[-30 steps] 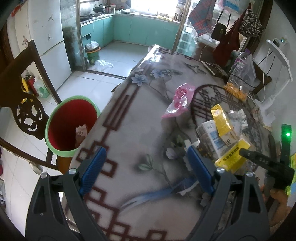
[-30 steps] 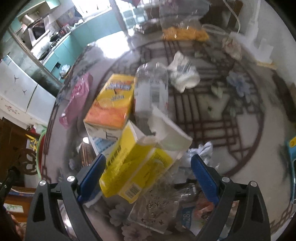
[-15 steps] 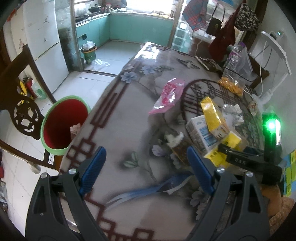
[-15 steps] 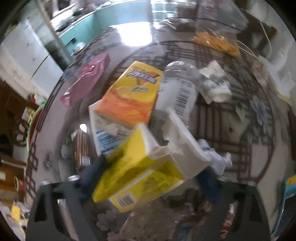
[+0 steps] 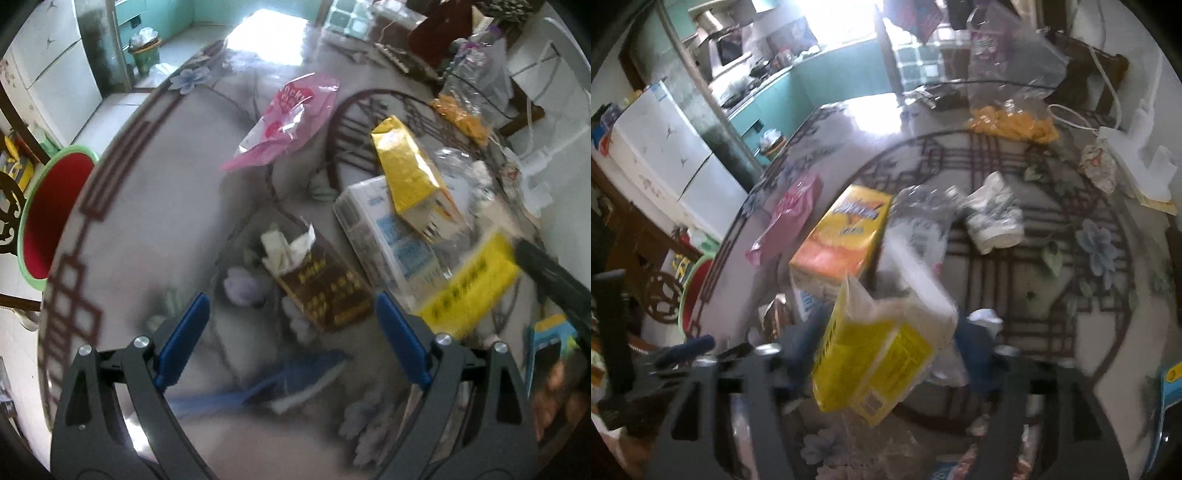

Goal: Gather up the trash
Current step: 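Grasp the brown Baisha carton with the left tool while the right tool grasps the yellow tea carton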

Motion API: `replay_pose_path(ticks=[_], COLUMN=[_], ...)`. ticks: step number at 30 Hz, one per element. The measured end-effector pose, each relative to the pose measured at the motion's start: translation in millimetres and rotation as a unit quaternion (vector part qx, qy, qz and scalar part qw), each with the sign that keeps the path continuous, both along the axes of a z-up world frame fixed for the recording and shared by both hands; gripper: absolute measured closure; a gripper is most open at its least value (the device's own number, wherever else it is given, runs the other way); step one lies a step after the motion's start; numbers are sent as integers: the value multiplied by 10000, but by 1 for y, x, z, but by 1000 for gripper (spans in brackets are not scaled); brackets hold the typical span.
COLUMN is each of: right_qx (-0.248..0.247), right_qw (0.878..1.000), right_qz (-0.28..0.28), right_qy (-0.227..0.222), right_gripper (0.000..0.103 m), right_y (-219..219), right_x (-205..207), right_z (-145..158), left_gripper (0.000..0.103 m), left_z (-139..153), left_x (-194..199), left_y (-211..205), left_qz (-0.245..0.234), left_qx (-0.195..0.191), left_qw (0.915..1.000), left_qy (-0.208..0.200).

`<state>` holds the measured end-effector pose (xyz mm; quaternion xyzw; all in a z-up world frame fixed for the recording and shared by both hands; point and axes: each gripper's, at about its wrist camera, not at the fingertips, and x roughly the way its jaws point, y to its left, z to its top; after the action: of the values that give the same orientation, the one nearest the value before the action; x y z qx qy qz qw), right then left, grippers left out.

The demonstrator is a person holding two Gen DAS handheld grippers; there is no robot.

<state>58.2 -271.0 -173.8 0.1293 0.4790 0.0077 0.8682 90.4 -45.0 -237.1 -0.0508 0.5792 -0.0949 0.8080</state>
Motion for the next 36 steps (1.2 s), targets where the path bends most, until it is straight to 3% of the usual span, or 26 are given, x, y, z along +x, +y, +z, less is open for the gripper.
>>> replay_pose_path(ticks=[2, 6, 8, 9, 10, 12, 13, 15, 19, 20, 22, 24, 29, 31, 36], right_qx=[43, 156, 220, 234, 247, 250, 238, 194, 184, 253, 466, 759, 668, 493, -307], right_qw=[9999, 9991, 9983, 9981, 9978, 9978, 9979, 9985, 9992, 9989, 9977, 9946, 9908, 9917, 9899], right_qz=[-117, -244, -257, -259, -253, -227, -212, -127, 122, 171, 274, 459, 296, 333, 742], right_qy=[37, 322, 467, 514, 566, 578, 563, 497, 342, 343, 413, 546, 1142, 1136, 1165], right_gripper=[22, 22, 22, 22, 22, 22, 22, 22, 17, 17, 17, 19, 23, 22, 23], right_y=[-8, -19, -21, -21, -20, -19, -18, -14, -1, 2, 9, 20, 31, 37, 57], right_x=[0, 0, 0, 0, 1, 2, 2, 9, 31, 38, 53, 72, 105, 114, 125], right_z=[1, -8, -16, -19, -21, -24, -24, -19, -10, -9, -12, -18, -49, -52, -56], left_gripper=[17, 29, 42, 58, 65, 73, 91, 91, 88, 84, 55, 50, 39, 32, 32], left_z=[-12, -26, -25, -22, -19, -11, -9, -5, -6, -6, -5, -2, -2, -3, -13], left_x=[10, 15, 14, 13, 12, 11, 10, 9, 7, 8, 6, 4, 2, 0, 1], left_y=[-11, -17, -16, -17, -19, -20, -18, -9, 5, 6, 8, 10, 16, 18, 17], left_qz=[-52, -9, 22, -69, -147, -293, -296, -202, -45, -12, 38, 84, 183, 246, 328], left_qx=[236, 31, -238, -393, -415, -380, -422, -661, -778, -780, -724, -687, -713, -717, -703], left_qw=[9997, 9996, 9992, 9988, 9988, 9988, 9986, 9975, 9967, 9967, 9972, 9975, 9971, 9969, 9959], left_qy=[80, 276, 306, 277, 219, 85, 73, 120, 216, 215, 180, 117, 196, 219, 456])
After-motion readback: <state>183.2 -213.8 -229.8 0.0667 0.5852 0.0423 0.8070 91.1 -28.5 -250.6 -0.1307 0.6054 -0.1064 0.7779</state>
